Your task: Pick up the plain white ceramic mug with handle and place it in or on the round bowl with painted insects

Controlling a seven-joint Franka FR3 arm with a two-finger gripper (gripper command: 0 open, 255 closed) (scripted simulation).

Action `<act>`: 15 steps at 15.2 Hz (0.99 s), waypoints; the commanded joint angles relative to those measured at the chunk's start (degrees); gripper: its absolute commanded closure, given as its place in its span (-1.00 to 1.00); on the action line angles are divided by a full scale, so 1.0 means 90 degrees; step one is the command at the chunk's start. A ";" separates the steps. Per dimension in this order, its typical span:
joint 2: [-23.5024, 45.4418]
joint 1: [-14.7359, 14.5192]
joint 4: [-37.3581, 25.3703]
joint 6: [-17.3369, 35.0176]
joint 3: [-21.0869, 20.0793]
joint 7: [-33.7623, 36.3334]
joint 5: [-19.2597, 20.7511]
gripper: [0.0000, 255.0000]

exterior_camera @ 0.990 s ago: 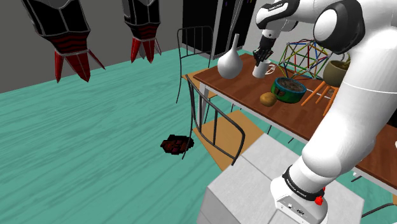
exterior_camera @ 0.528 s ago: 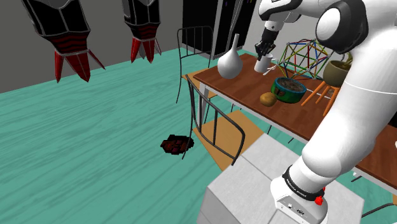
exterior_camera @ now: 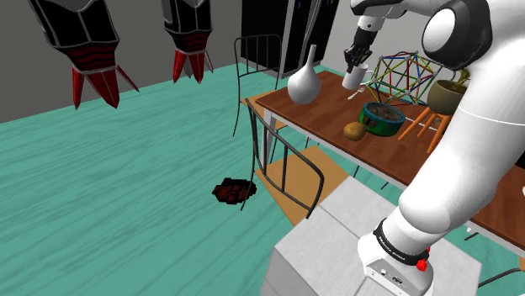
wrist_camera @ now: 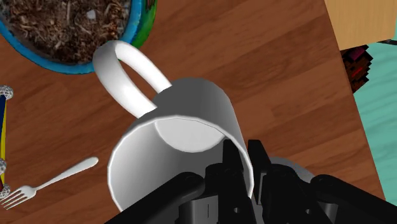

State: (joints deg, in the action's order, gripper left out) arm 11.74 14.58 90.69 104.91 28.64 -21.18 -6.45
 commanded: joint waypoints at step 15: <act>-0.0796 0.1074 0.0418 -0.0363 0.0908 -0.1970 0.0195 1.00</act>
State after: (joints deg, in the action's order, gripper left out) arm 5.28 23.60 94.19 102.04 36.21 -37.59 -4.97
